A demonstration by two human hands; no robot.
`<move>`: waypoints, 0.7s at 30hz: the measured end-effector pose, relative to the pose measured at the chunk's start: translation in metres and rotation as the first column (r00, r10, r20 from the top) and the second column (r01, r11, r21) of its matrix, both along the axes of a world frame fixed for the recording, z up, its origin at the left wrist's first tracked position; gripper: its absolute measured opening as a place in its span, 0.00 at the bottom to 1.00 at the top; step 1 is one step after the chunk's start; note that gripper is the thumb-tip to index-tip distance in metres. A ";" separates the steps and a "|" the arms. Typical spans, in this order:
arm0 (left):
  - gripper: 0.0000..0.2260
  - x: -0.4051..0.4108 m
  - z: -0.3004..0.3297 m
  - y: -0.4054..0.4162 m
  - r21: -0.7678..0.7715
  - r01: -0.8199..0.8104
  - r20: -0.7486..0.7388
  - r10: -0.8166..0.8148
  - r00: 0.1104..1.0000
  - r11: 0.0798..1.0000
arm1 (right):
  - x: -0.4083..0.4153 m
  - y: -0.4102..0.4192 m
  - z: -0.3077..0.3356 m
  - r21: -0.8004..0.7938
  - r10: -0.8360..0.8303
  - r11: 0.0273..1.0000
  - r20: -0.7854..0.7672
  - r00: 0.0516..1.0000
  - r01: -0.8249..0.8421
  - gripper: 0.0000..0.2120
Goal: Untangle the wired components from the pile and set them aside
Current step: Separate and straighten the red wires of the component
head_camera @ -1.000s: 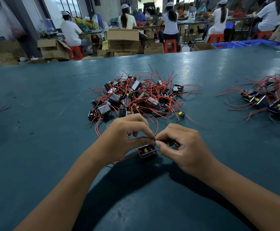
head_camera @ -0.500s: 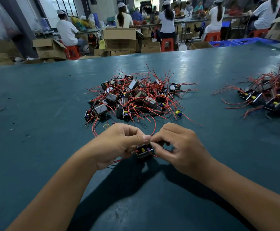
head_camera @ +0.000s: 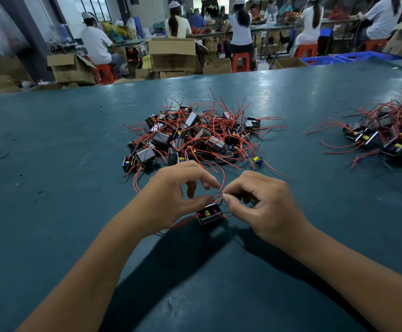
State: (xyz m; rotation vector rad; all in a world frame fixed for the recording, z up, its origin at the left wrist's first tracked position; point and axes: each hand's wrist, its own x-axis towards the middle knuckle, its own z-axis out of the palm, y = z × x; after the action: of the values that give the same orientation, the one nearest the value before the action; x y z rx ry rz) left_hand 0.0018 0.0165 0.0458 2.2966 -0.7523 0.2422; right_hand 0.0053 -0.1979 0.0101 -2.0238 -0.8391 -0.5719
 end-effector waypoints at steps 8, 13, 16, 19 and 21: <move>0.02 0.007 -0.006 0.000 -0.059 0.073 0.054 -0.070 0.996 0.996 | -0.003 0.001 0.002 -0.028 0.029 0.999 0.011 1.000 -0.029 0.03; 0.03 0.006 -0.015 -0.004 -0.086 0.072 -0.029 -0.075 0.997 0.994 | -0.006 0.001 0.003 -0.013 0.041 0.999 0.007 0.999 -0.041 0.02; 0.06 0.004 -0.016 -0.006 -0.124 0.071 -0.106 -0.084 0.991 0.990 | -0.006 0.001 0.004 -0.002 0.043 0.999 0.004 0.999 -0.043 0.02; 0.08 0.002 -0.014 -0.008 -0.182 0.091 -0.214 -0.130 0.968 0.979 | -0.006 0.001 0.004 0.004 0.041 0.999 0.009 0.999 -0.041 0.01; 0.09 0.000 -0.014 -0.011 -0.328 0.047 -0.385 -0.179 0.905 0.944 | -0.006 0.001 0.004 0.003 0.046 0.999 0.016 0.999 -0.046 0.02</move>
State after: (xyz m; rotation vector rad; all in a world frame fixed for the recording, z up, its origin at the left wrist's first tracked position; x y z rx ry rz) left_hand 0.0013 0.0057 0.0315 1.9032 -0.5792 -0.1678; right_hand -0.0004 -0.1969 0.0142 -1.9936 -0.8913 -0.5638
